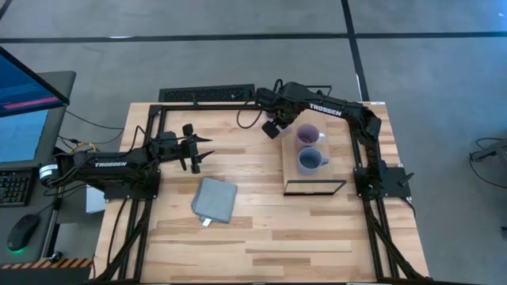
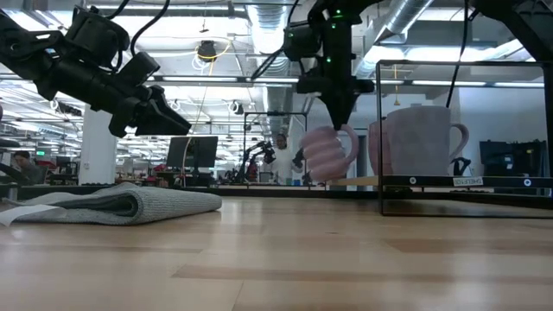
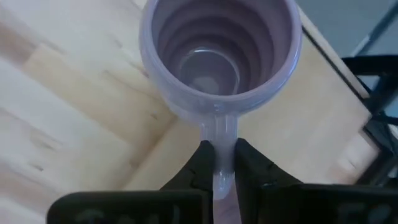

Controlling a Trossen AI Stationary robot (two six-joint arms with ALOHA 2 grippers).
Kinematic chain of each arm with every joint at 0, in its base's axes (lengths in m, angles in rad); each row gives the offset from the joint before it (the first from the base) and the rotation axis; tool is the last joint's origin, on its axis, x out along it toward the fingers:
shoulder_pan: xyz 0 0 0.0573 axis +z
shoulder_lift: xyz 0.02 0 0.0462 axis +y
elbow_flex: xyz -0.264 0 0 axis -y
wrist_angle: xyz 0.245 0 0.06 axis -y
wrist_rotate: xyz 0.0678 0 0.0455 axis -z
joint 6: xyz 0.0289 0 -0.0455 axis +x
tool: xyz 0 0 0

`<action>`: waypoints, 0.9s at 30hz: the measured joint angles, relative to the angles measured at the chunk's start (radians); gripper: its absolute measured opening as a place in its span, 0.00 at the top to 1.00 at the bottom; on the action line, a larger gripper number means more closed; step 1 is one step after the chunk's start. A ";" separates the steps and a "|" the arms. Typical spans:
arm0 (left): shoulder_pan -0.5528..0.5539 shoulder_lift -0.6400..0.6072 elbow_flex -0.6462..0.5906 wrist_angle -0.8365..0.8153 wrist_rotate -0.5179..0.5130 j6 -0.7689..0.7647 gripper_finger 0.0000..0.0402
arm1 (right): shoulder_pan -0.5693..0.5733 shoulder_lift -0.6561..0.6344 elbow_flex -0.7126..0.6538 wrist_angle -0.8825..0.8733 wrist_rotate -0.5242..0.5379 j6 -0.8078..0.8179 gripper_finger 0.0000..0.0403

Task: Stack small to large cups/mugs on shelf
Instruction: Put the purple mug on the shelf

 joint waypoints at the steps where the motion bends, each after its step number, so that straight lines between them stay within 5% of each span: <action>1: 0.000 0.000 0.000 -0.002 0.000 0.000 0.53 | 0.000 0.000 0.000 -0.005 0.008 0.010 0.88; 27: 0.000 0.000 0.000 -0.003 0.000 -0.009 0.53 | -0.126 -0.001 0.000 -0.109 0.057 -0.072 0.89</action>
